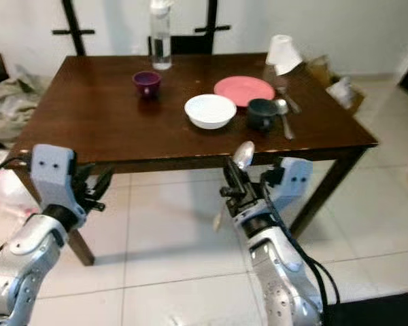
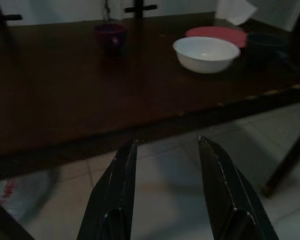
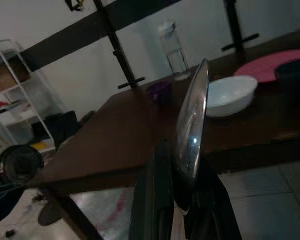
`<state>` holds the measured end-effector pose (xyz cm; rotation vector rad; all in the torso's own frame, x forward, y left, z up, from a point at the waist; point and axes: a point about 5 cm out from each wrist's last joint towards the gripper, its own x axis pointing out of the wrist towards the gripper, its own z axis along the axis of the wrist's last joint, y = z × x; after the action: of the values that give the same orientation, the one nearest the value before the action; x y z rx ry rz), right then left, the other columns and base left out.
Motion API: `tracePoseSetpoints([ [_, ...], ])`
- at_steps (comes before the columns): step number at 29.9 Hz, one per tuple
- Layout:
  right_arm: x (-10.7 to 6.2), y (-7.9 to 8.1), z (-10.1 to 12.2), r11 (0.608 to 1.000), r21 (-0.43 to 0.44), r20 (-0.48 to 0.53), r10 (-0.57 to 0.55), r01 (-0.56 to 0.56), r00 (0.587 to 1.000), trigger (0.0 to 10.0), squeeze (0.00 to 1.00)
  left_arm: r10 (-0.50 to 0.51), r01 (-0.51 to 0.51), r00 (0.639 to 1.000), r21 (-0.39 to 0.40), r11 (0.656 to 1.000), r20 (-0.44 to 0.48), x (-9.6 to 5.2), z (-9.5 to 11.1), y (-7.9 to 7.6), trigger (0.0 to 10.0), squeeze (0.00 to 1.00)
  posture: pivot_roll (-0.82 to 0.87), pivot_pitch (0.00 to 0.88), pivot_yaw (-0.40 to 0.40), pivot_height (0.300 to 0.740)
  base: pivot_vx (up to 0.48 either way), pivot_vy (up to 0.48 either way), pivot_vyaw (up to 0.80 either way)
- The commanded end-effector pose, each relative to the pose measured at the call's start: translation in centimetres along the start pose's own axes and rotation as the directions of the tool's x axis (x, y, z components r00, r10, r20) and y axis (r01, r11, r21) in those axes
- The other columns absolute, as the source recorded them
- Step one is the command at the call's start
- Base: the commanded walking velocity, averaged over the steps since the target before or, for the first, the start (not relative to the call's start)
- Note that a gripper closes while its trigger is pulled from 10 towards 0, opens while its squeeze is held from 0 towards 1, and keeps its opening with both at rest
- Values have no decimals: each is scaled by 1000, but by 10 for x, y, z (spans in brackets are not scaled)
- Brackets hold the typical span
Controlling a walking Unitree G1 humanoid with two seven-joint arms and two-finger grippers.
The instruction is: Setting the table
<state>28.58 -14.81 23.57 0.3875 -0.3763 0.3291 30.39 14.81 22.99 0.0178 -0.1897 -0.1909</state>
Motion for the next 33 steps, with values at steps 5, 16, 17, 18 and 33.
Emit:
tracePoseSetpoints([
  [5,-1,5,-2,1000,5,-5,17,-17,1000,10000,0,30,-30,999,-2,1000,-30,-3,-7,6,10000,0,66,124,63,740,-134,0,0],
  [16,-1,4,-3,1000,-11,-21,21,-21,1000,10000,0,55,-55,997,-10,998,-50,-1,-9,8,10000,0,64,122,63,740,0,0,227],
  [17,-1,5,-3,1000,-12,-23,21,-21,1000,10000,0,55,-56,997,-10,998,-50,-1,-9,8,10000,0,64,122,63,740,0,0,788],
  [18,-1,5,-3,1000,-12,-23,21,-21,1000,10000,0,55,-56,997,-10,998,-50,-1,-9,8,10000,0,64,122,63,740,0,0,788],
  [33,-1,5,-4,1000,-20,-33,21,-22,999,10000,0,57,-57,997,-8,998,-59,-1,-11,8,10000,0,62,117,63,740,0,0,788],
])
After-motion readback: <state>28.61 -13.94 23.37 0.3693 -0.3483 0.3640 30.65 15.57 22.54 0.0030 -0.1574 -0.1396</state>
